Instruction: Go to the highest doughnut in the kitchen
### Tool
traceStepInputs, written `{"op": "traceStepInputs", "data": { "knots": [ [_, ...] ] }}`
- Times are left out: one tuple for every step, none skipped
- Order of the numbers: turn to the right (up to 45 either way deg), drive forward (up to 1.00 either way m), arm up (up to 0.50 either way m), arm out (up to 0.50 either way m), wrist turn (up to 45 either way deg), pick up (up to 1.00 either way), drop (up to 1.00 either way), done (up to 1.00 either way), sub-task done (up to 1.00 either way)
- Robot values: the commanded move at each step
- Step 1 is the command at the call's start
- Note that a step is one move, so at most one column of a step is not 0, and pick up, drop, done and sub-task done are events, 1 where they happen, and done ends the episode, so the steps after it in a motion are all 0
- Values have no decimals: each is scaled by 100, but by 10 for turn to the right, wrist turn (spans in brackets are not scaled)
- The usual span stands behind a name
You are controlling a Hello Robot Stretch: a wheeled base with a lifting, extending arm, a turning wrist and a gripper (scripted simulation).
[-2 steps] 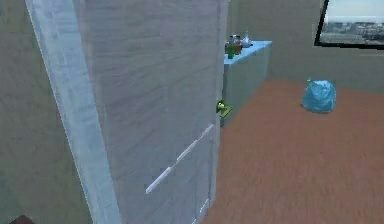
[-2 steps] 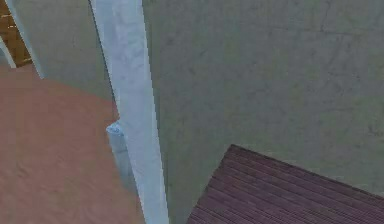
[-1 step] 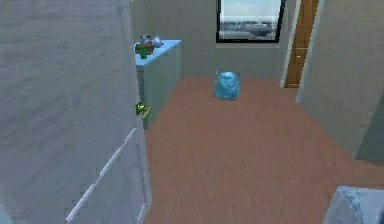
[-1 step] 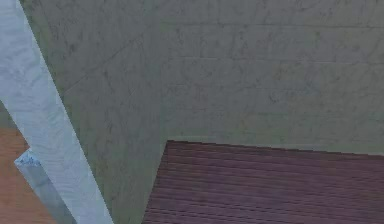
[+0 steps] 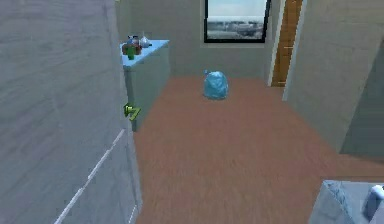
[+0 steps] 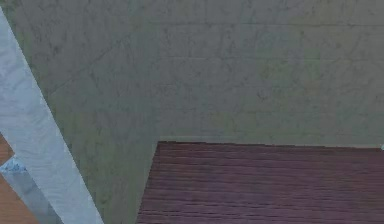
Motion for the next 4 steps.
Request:
{"op": "traceStepInputs", "data": {
  "knots": [
    [0, 35, 0, 0, 0, 0, 0, 0, 0],
    [450, 0, 0, 0, 0, 0, 0, 0, 0],
    [-390, 0, 0, 0, 0, 0, 0, 0, 0],
    [0, 100, 0, 0, 0, 0, 0, 0, 0]
  ]
}}
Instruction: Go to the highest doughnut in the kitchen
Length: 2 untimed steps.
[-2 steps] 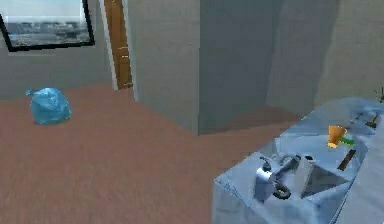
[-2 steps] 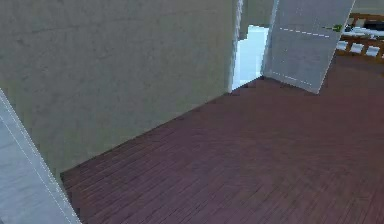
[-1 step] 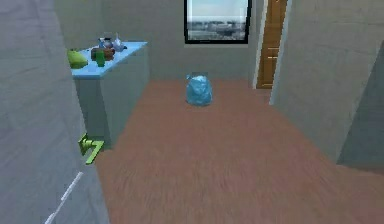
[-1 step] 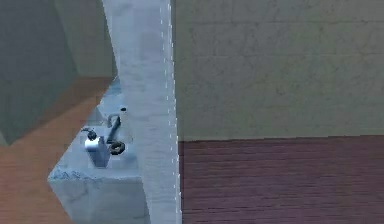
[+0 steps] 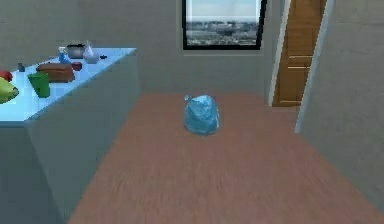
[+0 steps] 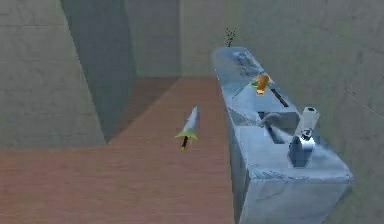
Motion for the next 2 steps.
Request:
{"op": "traceStepInputs", "data": {
  "knots": [
    [-300, 0, 0, 0, 0, 0, 0, 0, 0],
    [0, 5, 0, 0, 0, 0, 0, 0, 0]
  ]
}}
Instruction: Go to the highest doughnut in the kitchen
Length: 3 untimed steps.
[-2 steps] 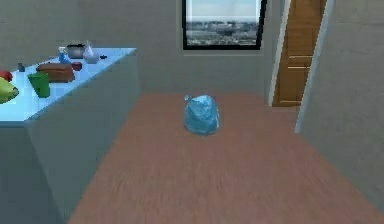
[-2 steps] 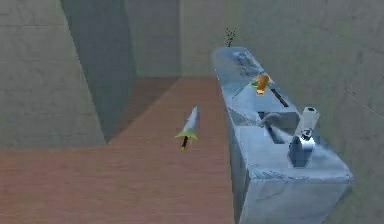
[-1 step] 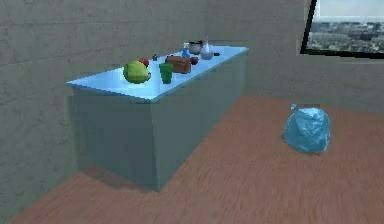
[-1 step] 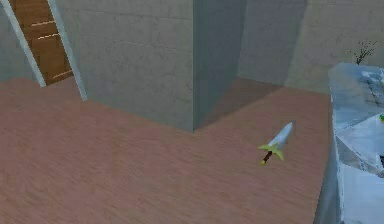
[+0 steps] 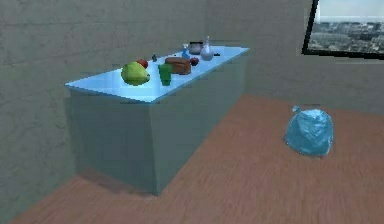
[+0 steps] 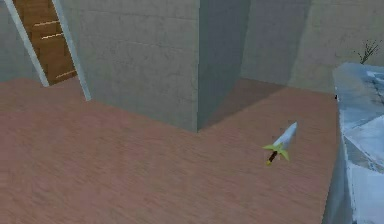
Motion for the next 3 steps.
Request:
{"op": "traceStepInputs", "data": {
  "knots": [
    [180, 0, 0, 0, 0, 0, 0, 0, 0],
    [0, 100, 0, 0, 0, 0, 0, 0, 0],
    [0, 100, 0, 0, 0, 0, 0, 0, 0]
  ]
}}
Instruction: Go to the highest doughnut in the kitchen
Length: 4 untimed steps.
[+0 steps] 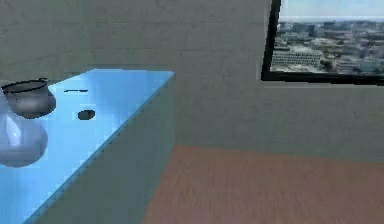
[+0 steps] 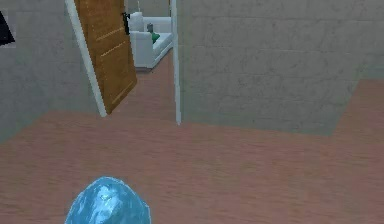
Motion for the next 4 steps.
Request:
{"op": "traceStepInputs", "data": {
  "knots": [
    [90, 0, 0, 0, 0, 0, 0, 0, 0],
    [0, 25, 0, 0, 0, 0, 0, 0, 0],
    [0, 15, 0, 0, 0, 0, 0, 0, 0],
    [-450, 0, 0, 0, 0, 0, 0, 0, 0]
  ]
}}
